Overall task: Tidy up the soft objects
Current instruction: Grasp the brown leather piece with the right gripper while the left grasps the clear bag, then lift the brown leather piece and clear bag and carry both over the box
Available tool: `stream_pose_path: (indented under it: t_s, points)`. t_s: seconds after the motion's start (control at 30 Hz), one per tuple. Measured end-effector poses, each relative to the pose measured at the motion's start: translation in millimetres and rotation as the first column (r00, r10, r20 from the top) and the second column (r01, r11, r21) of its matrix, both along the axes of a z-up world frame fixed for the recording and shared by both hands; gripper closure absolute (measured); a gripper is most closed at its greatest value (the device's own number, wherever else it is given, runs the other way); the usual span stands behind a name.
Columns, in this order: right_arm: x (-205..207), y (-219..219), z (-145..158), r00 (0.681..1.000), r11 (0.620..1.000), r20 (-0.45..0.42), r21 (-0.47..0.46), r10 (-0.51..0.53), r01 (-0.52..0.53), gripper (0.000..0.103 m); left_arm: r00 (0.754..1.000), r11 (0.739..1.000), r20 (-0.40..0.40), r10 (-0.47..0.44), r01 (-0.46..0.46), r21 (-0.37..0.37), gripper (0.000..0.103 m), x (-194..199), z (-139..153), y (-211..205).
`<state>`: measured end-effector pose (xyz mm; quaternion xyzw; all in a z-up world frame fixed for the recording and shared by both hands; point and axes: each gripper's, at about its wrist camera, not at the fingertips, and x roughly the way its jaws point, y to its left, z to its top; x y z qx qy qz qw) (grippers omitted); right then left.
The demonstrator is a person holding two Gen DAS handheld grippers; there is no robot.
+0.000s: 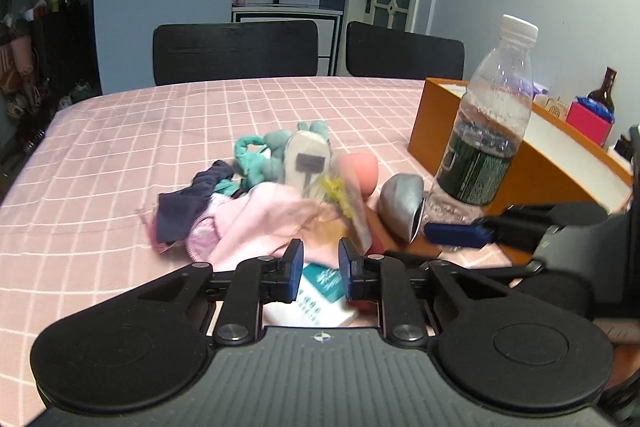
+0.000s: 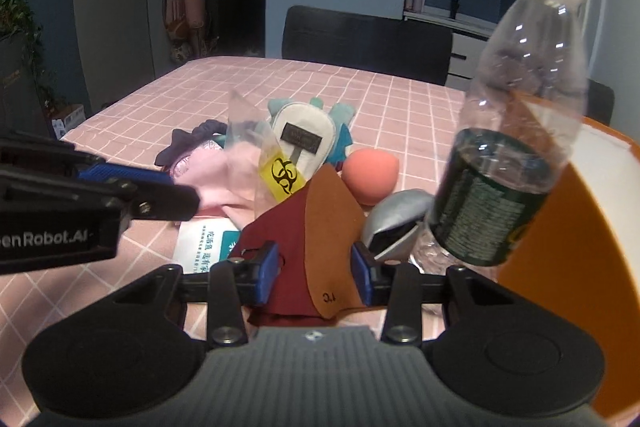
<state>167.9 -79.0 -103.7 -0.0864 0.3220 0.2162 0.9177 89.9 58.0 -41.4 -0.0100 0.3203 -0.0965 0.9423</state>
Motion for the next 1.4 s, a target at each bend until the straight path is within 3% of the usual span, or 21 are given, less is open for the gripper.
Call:
stream_pose_path:
  t_s: [0.07,0.13,0.27,0.37,0.43,0.5,0.57,0.7,0.87,1.03,1.17,1.23,1.27,1.3,1.37,1.4]
  points:
    - [4.3,1.4,-3.8,1.0,1.0,-0.009,-0.003,0.007,-0.008,0.067,1.0,1.0,-0.001,-0.005,0.005,-0.018,0.056,5.9,-0.7,-1.6]
    - [8.8,3.4,-7.7,1.0,1.0,-0.022,-0.005,0.017,-0.017,0.071,1.0,0.999,-0.001,-0.012,0.012,-0.034,0.048,10.7,-0.3,-4.3]
    - [13.2,3.2,-11.4,0.999,1.0,-0.043,-0.008,0.023,-0.023,0.085,1.0,0.999,0.004,-0.028,0.029,-0.041,0.041,18.2,0.6,-12.9]
    - [16.6,1.1,-12.9,0.998,1.0,-0.063,0.008,0.028,-0.028,0.098,0.999,0.998,-0.007,-0.04,0.039,-0.038,0.041,25.4,-1.6,-18.6]
    - [15.7,-1.9,-11.3,0.997,0.999,-0.068,0.016,0.03,-0.029,0.101,0.999,0.998,-0.016,-0.044,0.044,-0.033,0.041,29.7,-4.0,-21.9]
    - [13.4,-4.0,-9.7,0.998,0.999,-0.063,0.017,0.031,-0.03,0.103,0.999,0.999,-0.027,-0.04,0.039,-0.025,0.048,34.5,-7.1,-25.0]
    - [9.8,-7.2,-7.0,0.998,0.999,-0.057,0.013,0.031,-0.03,0.103,0.999,0.999,-0.04,-0.029,0.028,-0.021,0.077,39.3,-11.8,-26.2]
    - [2.1,-15.1,-0.9,0.998,0.999,-0.056,0.028,0.033,-0.031,0.103,0.998,0.999,-0.067,0.003,-0.005,-0.031,0.102,45.3,-20.8,-20.9]
    - [-11.3,-24.6,10.0,0.998,0.998,-0.056,0.052,0.031,-0.028,0.103,0.998,0.998,-0.054,0.029,-0.031,-0.05,0.103,39.4,-22.5,-14.1]
    - [-31.7,-37.0,23.6,0.998,0.998,-0.054,0.048,0.033,-0.031,0.103,0.999,0.998,-0.025,0.03,-0.032,-0.059,0.103,11.8,-4.6,-4.1]
    - [-41.0,-45.2,22.5,0.996,0.998,-0.084,0.046,0.042,-0.039,0.103,0.998,0.999,-0.062,0.009,-0.012,-0.048,0.103,-14.0,2.9,5.0]
    - [-41.2,-44.3,17.9,0.995,0.998,-0.087,0.048,0.054,-0.05,0.097,0.997,0.999,-0.081,0.008,-0.011,-0.041,0.103,-22.1,-0.1,8.2]
    - [-40.2,-41.9,14.7,0.994,0.997,-0.091,0.05,0.058,-0.053,0.083,0.997,0.999,-0.083,0.008,-0.011,-0.036,0.101,-24.8,-2.3,8.8]
    - [-39.1,-40.3,13.1,0.994,0.997,-0.091,0.053,0.059,-0.055,0.055,0.996,0.999,-0.085,0.009,-0.012,-0.031,0.099,-25.7,-4.6,8.5]
    - [-37.9,-33.4,9.3,0.995,0.997,-0.063,0.045,0.073,-0.07,0.029,0.996,0.999,-0.08,0.025,-0.027,-0.032,0.069,-26.0,-9.1,8.5]
    - [-34.3,-28.8,5.5,0.995,0.996,-0.054,0.027,0.084,-0.082,0.025,0.997,0.999,-0.073,0.031,-0.034,-0.033,0.064,-25.7,-10.7,8.3]
